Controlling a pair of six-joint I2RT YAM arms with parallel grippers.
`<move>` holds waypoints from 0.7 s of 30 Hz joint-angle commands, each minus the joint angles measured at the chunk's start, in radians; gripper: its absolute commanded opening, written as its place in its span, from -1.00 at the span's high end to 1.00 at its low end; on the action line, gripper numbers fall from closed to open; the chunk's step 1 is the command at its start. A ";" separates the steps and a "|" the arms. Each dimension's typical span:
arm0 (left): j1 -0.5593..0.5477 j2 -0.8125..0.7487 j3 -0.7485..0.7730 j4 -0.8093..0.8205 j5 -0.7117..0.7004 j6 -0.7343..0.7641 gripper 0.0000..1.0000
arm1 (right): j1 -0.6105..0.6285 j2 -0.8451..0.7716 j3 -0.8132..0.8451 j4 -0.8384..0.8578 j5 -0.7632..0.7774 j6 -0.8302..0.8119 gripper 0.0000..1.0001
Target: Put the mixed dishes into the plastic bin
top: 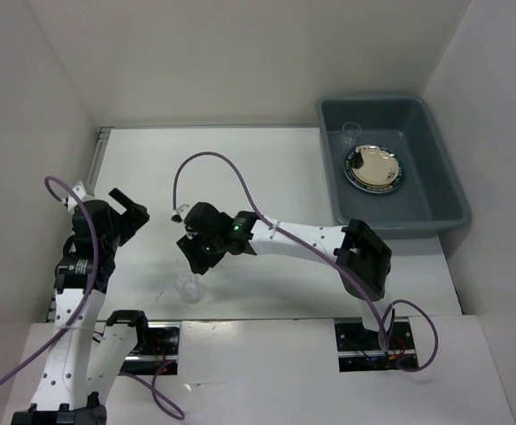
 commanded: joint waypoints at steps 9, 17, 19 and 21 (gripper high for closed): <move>0.005 -0.025 -0.007 0.017 -0.025 -0.017 -1.00 | 0.008 0.117 0.106 0.017 -0.047 -0.019 0.15; -0.005 -0.034 -0.016 0.017 -0.025 -0.017 -1.00 | 0.008 0.163 0.163 -0.041 -0.045 -0.019 0.88; -0.005 -0.043 -0.016 0.017 -0.034 -0.017 -1.00 | 0.008 0.134 0.172 -0.051 0.005 -0.009 0.98; -0.005 -0.043 -0.016 0.017 -0.034 -0.017 -1.00 | 0.008 0.072 0.191 -0.075 0.118 -0.009 0.98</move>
